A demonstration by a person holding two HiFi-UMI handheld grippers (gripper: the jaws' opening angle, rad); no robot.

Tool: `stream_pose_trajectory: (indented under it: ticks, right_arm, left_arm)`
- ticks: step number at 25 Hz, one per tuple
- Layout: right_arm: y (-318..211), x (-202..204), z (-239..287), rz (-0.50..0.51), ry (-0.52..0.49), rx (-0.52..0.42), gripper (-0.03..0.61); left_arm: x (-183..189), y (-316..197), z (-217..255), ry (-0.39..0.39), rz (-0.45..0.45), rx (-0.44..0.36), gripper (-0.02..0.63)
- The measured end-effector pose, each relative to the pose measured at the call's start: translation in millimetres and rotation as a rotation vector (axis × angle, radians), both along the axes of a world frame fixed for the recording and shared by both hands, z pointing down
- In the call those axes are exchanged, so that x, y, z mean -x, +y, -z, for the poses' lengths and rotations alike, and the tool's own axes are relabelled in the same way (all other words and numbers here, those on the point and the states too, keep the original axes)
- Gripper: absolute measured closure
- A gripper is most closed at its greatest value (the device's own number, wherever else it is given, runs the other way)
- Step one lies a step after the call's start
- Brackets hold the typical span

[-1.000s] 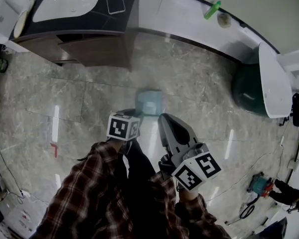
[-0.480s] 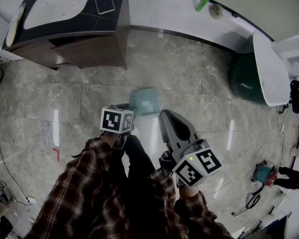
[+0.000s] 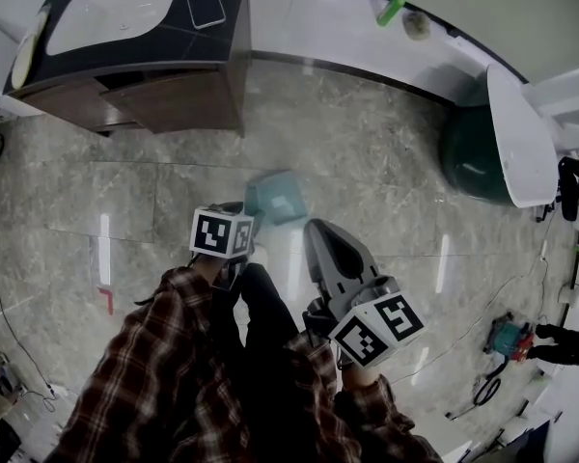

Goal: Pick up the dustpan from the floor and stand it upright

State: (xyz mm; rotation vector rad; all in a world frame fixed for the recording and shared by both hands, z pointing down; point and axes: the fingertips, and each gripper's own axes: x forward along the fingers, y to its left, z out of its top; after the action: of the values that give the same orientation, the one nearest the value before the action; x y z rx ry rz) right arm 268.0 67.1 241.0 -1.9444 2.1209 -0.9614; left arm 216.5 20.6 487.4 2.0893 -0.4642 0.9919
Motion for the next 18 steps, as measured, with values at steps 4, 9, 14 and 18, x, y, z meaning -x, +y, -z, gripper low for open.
stream_pose_trajectory:
  ticks: [4,9,14,18]
  right_arm:
    - [-2.3,7.0,-0.5,0.013,-0.002,0.003,0.566]
    - [-5.9,11.2,0.5,0.02,0.004,0.003,0.566]
    - [-6.3,20.4,4.9,0.045,0.021,-0.003,0.566]
    - [-9.1,26.8,17.3,0.068,0.055,-0.014,0.566]
  left_arm:
    - [4.9,-0.9,-0.6,0.01,0.018,0.017,0.425]
    - [12.5,3.3,0.5,0.029,0.017,0.06,0.425]
    - [32.6,1.4,12.5,0.052,0.033,0.037,0.426]
    - [48.8,-5.9,45.1,0.103,0.055,-0.008,0.426]
